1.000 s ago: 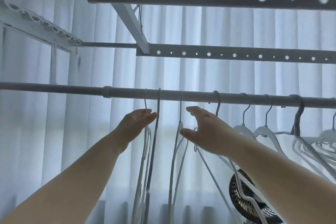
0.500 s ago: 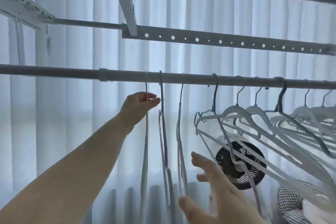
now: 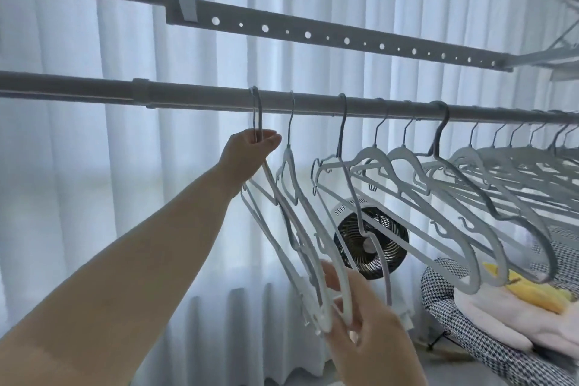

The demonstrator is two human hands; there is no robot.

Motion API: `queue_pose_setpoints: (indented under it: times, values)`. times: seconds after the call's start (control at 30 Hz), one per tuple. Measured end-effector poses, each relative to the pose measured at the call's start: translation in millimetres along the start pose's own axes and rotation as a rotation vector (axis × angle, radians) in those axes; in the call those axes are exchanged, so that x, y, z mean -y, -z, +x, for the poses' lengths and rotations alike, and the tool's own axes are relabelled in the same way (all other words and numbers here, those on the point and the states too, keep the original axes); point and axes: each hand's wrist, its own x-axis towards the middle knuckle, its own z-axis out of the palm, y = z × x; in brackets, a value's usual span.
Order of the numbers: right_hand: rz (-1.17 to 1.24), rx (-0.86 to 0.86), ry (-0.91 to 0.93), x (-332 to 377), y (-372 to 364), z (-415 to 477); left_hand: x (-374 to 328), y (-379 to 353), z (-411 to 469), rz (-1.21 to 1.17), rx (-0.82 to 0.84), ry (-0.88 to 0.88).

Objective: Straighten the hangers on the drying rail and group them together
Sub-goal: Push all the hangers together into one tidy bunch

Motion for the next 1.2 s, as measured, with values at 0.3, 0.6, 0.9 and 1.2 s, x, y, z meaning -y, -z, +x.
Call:
queue_pose_setpoints:
  times: [0.3, 0.6, 0.9, 1.2]
  values:
    - [0.067, -0.209, -0.025, -26.5, 32.2, 5.7, 0.7, -58.4, 18.8, -0.045, 0.085, -0.042]
    - [0.041, -0.316, -0.024, -66.9, 96.6, 16.5, -10.4, -155.0, 31.2, -0.041, 0.125, -0.059]
    - [0.048, -0.262, 0.014, -148.9, 209.6, 42.7, -26.1, -288.8, 43.8, -0.045, 0.062, -0.012]
    - [0.027, -0.222, -0.071, -239.4, 330.3, 73.5, -39.7, -418.7, 62.2, -0.053, 0.013, 0.006]
